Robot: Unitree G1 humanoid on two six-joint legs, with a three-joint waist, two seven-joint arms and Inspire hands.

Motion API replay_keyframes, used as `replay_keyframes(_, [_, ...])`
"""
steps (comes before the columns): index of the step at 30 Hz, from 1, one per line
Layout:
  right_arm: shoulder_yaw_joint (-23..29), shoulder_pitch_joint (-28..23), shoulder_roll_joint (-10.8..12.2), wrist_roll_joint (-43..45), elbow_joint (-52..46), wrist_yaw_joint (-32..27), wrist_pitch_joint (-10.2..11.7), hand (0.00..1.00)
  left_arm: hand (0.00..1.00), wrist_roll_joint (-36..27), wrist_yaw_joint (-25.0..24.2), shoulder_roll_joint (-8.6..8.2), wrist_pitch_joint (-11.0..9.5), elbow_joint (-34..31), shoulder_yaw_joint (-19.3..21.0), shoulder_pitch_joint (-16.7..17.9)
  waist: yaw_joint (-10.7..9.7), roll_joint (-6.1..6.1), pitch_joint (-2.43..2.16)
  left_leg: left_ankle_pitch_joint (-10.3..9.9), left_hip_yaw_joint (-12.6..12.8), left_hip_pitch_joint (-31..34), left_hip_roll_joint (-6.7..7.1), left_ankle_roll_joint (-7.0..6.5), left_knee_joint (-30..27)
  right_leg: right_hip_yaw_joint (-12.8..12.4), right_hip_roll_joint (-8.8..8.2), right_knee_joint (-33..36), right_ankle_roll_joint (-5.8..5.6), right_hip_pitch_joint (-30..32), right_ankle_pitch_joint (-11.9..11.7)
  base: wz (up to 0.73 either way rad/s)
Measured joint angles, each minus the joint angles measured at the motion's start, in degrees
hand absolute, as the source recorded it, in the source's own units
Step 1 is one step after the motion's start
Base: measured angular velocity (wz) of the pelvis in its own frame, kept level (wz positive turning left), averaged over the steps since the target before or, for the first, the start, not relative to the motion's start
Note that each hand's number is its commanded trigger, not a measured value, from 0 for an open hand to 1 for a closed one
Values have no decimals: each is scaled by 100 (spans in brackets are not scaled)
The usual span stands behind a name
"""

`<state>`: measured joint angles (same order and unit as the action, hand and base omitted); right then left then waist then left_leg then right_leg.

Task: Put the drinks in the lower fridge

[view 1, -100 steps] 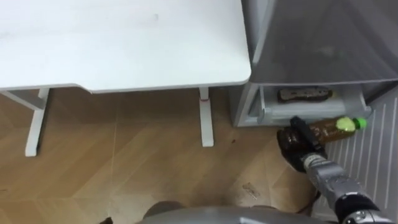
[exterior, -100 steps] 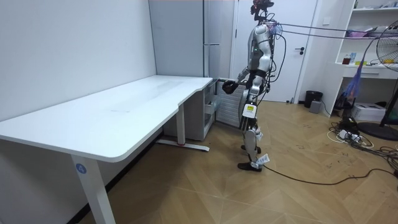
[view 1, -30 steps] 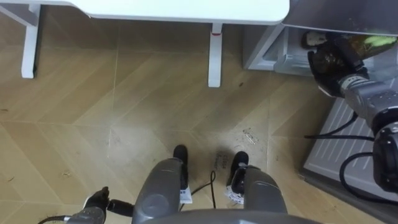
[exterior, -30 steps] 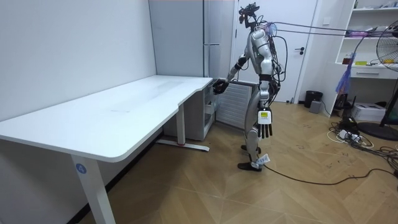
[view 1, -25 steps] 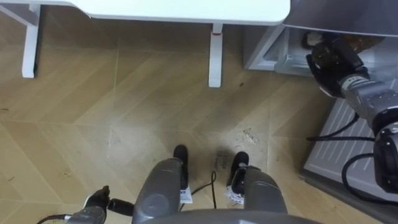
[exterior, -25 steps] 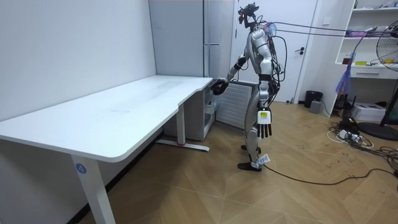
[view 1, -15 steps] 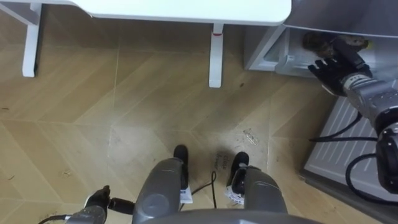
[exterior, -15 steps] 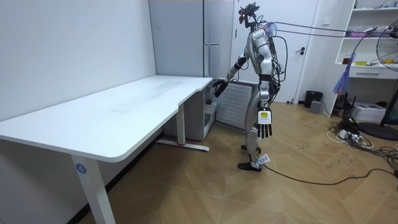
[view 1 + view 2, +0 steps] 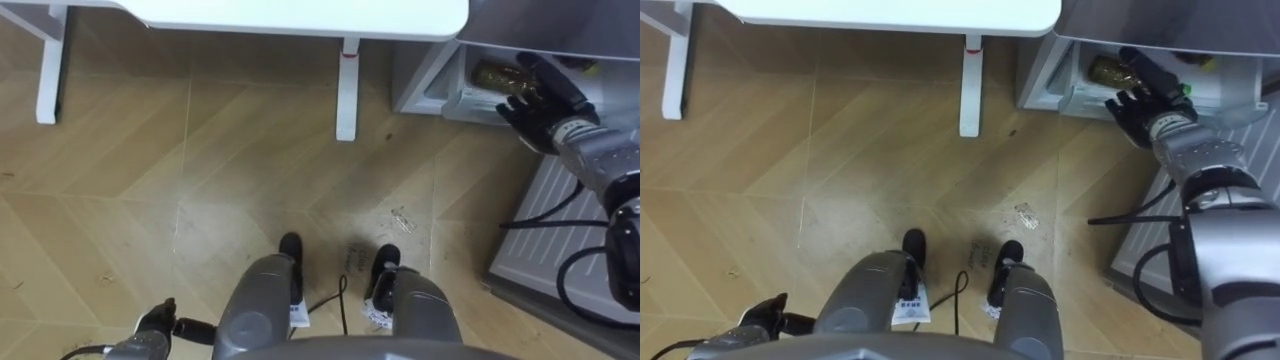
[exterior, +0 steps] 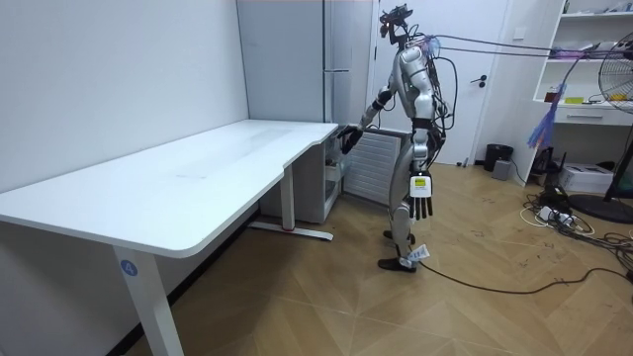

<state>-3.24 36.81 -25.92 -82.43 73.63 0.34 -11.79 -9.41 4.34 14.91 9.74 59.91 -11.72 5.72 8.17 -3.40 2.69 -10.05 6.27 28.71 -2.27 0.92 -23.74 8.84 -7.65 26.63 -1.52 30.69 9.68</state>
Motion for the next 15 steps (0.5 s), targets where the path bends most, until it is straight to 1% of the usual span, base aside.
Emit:
replay_keyframes(10, [4, -64, -104, 606, -10, 247, 2, 0, 0, 29, -153, 9, -17, -1, 36, 0, -31, -6, -3, 0, -6, -94, -2, 0, 13, -11, 9, -20, 0, -100, 0, 0])
replay_keyframes(12, [26, -336, -106, 645, -8, 395, 14, 0, 0, 43, -158, 29, -21, 1, 79, 30, -52, -14, -5, -3, -22, -319, -7, -1, 44, 4, 29, -124, -22, -382, 9, 7])
replay_keyframes(13, [37, -424, -108, 684, -16, 437, 17, 0, 0, 44, -160, 29, -28, 1, 123, 42, -69, -26, -13, -5, -22, -374, -5, -2, 50, 6, 29, -145, -33, -447, 16, 8])
replay_keyframes(15, [134, -608, -109, 863, -73, 587, 22, 0, 0, 35, -180, 76, -71, -10, 208, 49, -237, -21, -18, -9, -105, -433, -3, -3, 69, 97, 41, -271, -47, -609, 24, 18])
